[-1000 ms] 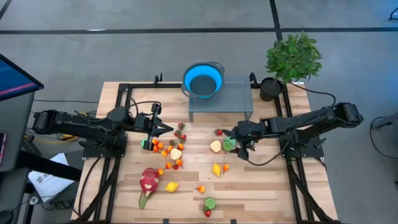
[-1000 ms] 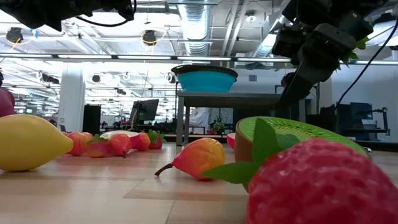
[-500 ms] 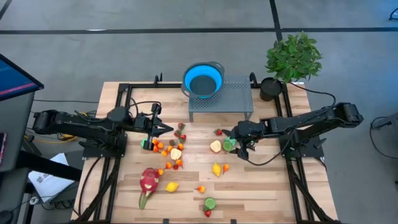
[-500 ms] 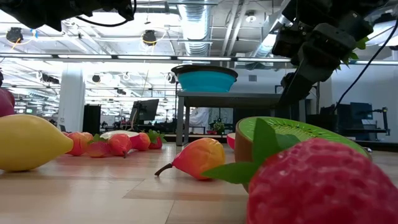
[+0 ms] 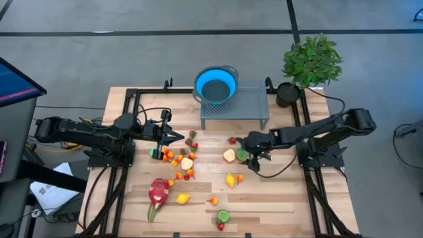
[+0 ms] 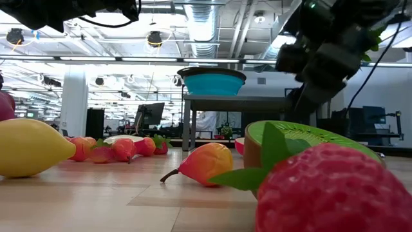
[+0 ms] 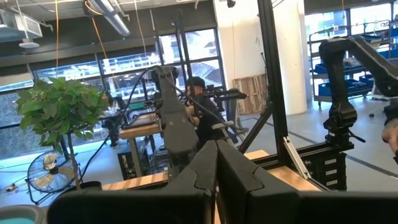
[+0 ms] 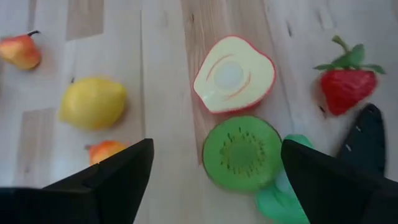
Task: Pick & Place Fruit
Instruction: Put the top kiwi into the strainer bowl
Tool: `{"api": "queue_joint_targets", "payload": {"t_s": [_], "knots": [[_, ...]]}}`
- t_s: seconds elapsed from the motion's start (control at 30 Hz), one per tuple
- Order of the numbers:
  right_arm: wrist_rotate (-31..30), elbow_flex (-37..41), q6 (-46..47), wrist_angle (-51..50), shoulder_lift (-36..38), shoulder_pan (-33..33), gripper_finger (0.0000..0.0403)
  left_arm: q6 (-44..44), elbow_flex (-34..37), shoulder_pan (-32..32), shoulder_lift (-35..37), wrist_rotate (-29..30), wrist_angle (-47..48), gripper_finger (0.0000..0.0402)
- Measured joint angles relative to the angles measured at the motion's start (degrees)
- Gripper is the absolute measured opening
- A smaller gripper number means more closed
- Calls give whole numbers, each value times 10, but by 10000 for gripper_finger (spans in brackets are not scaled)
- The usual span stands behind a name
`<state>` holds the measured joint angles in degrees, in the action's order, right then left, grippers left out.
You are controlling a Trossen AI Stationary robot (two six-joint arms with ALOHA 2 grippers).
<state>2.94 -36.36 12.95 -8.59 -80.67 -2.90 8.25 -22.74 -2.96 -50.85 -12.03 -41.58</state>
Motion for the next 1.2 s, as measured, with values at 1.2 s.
{"api": "queue_joint_targets", "payload": {"t_s": [1.2], "knots": [[-1, -42, -9, -13, -123, 1, 306, 0, 0, 0, 0, 0, 0, 3]]}}
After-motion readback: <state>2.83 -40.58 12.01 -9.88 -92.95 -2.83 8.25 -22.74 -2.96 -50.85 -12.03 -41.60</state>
